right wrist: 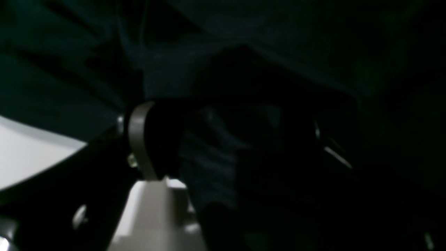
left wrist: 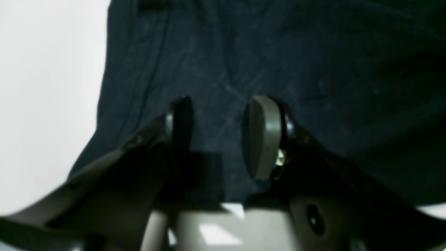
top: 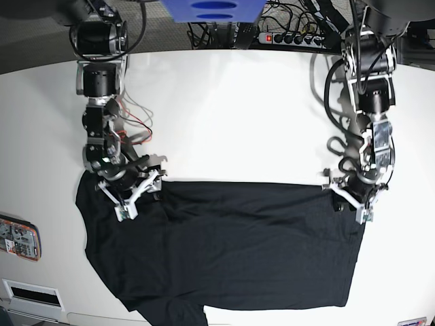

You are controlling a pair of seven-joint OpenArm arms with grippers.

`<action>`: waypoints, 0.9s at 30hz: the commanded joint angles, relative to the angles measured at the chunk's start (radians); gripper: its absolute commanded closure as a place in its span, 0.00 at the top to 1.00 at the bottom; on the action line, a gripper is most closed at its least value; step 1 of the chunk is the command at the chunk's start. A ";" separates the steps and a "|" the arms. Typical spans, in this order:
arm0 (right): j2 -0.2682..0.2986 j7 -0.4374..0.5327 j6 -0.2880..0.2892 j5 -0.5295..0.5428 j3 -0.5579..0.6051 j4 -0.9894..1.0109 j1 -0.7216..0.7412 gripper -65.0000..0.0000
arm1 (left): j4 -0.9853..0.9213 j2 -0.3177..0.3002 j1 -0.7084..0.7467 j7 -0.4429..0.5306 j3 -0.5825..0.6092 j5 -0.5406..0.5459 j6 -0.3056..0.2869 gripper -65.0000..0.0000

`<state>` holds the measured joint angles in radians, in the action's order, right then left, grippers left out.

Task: Fold the T-shirt properly
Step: 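Move the left gripper inward along the shirt edge, then drag the shirt toward the robot base with both grippers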

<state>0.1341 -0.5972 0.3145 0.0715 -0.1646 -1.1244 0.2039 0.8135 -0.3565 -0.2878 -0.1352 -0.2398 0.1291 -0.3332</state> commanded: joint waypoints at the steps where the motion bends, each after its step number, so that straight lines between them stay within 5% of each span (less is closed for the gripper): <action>1: 0.025 -0.045 0.005 0.026 -0.003 -0.013 -0.022 0.71 | 0.002 -0.014 0.008 -0.045 -0.002 -0.010 0.007 0.41; 5: 0.031 -0.066 0.007 0.113 -0.002 -0.049 -0.083 0.71 | 0.004 -0.014 0.048 -0.045 -0.005 -0.010 0.007 0.41; 27: 0.032 -0.068 0.007 0.115 0.001 -0.184 -0.268 0.71 | 0.022 -0.057 0.152 -0.045 -0.007 -0.007 0.007 0.41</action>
<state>0.1638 -0.5503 0.3244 0.2062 -0.1692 -1.3205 -0.0448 0.8497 -0.4030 -0.1612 -0.0322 -0.2489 0.1616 -0.3443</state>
